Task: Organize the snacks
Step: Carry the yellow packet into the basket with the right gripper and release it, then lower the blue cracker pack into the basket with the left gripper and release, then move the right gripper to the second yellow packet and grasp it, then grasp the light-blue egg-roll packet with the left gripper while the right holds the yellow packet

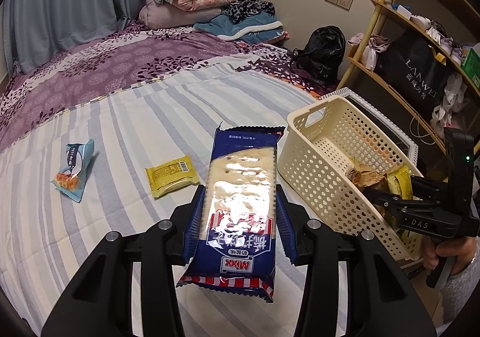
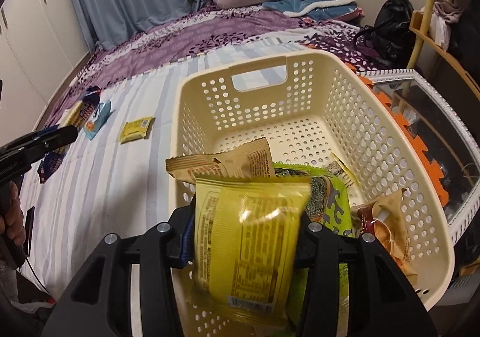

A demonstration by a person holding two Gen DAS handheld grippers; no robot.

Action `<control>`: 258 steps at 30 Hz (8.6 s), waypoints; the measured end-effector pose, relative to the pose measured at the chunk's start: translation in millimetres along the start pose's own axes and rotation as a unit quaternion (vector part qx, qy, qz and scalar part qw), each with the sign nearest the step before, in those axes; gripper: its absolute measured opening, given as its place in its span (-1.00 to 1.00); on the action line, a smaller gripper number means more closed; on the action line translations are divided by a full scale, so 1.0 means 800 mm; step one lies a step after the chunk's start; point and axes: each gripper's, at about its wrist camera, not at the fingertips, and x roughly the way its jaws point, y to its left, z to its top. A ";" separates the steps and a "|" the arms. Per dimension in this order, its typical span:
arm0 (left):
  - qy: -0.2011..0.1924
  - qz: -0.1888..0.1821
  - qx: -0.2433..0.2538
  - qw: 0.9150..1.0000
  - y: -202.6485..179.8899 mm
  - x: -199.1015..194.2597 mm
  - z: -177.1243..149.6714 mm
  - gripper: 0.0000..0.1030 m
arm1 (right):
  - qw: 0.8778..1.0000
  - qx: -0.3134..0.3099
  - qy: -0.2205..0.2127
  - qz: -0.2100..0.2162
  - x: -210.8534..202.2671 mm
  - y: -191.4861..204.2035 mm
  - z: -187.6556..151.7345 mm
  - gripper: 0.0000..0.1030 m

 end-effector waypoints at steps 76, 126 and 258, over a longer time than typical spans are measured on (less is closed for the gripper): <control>0.129 -0.010 0.007 0.992 -0.039 0.109 -0.081 -0.09 | 0.999 -0.007 -0.019 -0.040 -0.006 -0.029 0.031 0.52; -0.002 -0.096 0.042 0.994 -0.167 0.058 0.036 0.75 | 0.991 0.098 -0.080 -0.044 -0.070 -0.094 -0.028 0.52; 0.066 0.148 -0.144 0.976 0.354 0.155 0.022 0.84 | 0.995 -0.098 -0.010 0.031 0.269 0.277 0.111 -0.05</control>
